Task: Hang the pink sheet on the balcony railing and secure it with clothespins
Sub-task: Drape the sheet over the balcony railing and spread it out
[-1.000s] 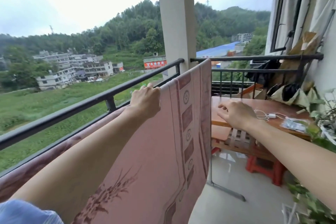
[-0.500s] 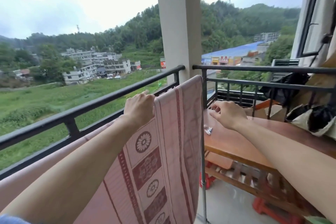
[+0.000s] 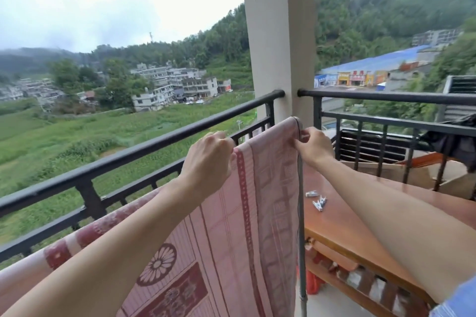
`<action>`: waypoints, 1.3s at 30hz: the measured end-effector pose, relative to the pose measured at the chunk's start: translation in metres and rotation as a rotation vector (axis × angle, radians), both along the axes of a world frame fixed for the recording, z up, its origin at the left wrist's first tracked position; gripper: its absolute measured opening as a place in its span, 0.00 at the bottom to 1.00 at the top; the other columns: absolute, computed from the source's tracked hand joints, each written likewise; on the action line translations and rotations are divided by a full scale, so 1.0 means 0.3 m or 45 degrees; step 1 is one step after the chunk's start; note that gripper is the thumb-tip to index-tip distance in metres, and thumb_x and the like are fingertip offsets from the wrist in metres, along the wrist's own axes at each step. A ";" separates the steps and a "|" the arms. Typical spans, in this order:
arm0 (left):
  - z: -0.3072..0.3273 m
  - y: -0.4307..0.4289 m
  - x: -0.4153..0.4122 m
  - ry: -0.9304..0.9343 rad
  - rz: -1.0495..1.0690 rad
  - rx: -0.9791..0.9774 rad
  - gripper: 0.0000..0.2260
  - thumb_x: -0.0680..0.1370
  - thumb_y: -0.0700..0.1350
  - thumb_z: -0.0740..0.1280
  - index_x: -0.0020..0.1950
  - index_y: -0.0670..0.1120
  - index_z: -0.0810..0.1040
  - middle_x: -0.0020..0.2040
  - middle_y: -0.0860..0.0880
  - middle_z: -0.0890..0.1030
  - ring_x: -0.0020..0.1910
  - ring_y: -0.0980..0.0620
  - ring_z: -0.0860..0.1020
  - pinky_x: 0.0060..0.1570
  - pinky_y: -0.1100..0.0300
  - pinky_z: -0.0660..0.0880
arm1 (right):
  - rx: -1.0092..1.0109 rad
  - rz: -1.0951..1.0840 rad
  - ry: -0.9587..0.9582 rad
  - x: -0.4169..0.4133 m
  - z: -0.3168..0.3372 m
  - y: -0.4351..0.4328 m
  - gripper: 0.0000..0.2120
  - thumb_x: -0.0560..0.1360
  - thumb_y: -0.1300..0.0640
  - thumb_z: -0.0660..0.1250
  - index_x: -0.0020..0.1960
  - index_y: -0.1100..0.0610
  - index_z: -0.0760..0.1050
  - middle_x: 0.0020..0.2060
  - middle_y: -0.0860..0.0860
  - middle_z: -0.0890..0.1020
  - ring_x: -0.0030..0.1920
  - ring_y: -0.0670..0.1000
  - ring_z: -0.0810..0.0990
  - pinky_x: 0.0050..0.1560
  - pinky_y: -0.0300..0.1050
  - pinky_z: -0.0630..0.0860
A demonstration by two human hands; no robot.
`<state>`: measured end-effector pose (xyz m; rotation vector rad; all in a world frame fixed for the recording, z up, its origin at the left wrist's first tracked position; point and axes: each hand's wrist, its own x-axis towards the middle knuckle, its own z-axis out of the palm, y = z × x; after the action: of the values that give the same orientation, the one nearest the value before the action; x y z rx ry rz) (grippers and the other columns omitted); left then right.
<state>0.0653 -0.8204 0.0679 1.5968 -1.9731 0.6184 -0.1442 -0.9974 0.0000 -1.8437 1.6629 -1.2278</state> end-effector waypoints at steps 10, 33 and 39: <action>-0.027 -0.001 -0.066 -0.063 0.124 0.024 0.03 0.73 0.38 0.71 0.41 0.39 0.81 0.41 0.47 0.74 0.44 0.46 0.74 0.45 0.50 0.75 | -0.154 0.219 -0.093 -0.161 -0.047 -0.045 0.03 0.75 0.56 0.68 0.43 0.54 0.79 0.37 0.48 0.80 0.40 0.51 0.78 0.41 0.40 0.69; -0.046 -0.230 -0.254 -0.250 0.457 0.294 0.15 0.80 0.51 0.59 0.63 0.45 0.70 0.53 0.44 0.76 0.51 0.42 0.77 0.45 0.49 0.71 | 0.054 0.354 0.126 -0.252 -0.145 -0.086 0.21 0.76 0.42 0.65 0.65 0.50 0.71 0.55 0.50 0.81 0.55 0.53 0.79 0.55 0.54 0.77; 0.020 -0.439 -0.255 -0.099 0.323 0.612 0.13 0.81 0.55 0.57 0.45 0.47 0.66 0.40 0.49 0.74 0.37 0.48 0.72 0.35 0.54 0.66 | -0.056 0.555 -0.130 -0.176 -0.071 -0.159 0.24 0.68 0.33 0.69 0.51 0.53 0.78 0.40 0.43 0.81 0.42 0.45 0.81 0.43 0.43 0.79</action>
<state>-0.0112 -0.9520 0.0738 2.1632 -2.1009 0.3105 -0.1971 -1.0452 -0.0212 -1.9930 1.1071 -1.1493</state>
